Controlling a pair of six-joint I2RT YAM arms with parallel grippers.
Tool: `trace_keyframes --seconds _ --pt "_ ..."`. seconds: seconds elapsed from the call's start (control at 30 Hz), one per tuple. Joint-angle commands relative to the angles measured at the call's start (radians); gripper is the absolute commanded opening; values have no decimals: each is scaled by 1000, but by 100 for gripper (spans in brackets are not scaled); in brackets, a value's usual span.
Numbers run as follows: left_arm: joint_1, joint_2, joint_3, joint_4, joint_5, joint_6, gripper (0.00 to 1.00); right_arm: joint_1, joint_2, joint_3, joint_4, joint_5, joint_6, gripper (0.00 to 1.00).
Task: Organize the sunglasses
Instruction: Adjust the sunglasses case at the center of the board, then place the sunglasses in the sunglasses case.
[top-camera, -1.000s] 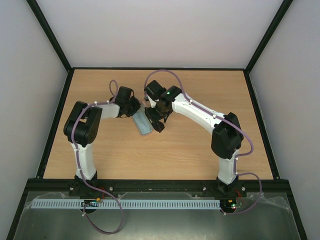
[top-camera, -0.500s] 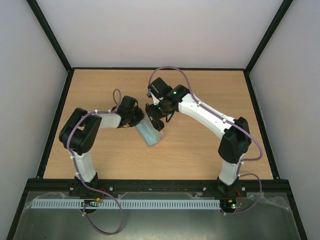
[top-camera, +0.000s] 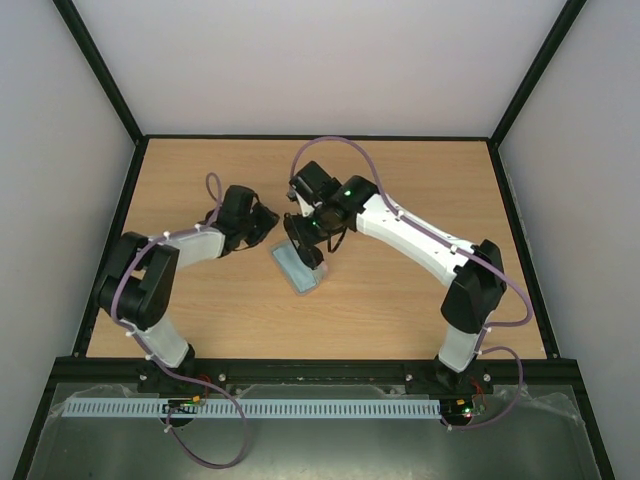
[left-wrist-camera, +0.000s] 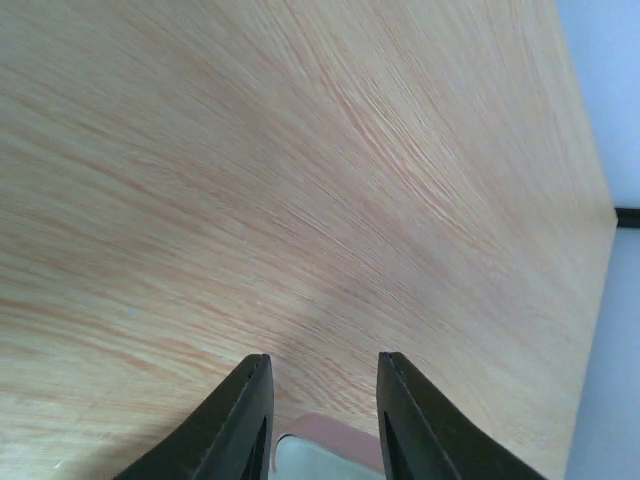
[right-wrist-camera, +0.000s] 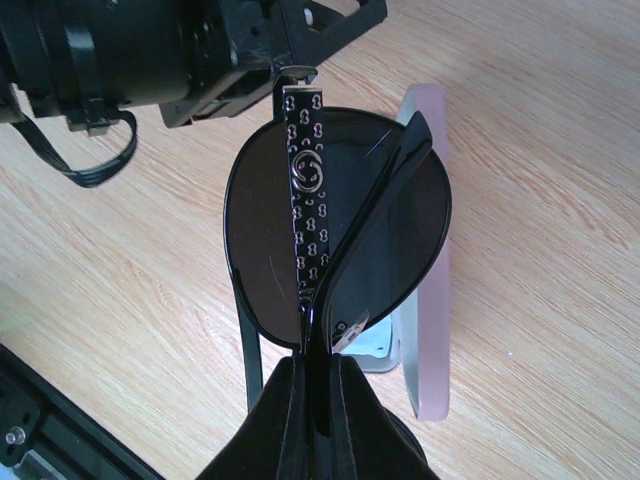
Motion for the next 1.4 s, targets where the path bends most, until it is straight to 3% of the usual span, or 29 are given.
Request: trace_keyframes --seconds 0.0,0.3,0.63,1.07,1.37 --pt "38 -74 -58 -46 2 22 36 16 -15 6 -59 7 -8 1" --pt "138 -344 -198 -232 6 180 57 37 95 79 -135 13 -24 1" --pt "179 -674 -278 -452 9 290 98 60 161 86 -128 33 -24 1" --pt "194 -865 -246 -626 49 313 99 75 215 62 -63 43 -36 1" --pt "200 -876 -244 -632 61 312 99 88 257 72 -35 67 -32 1"
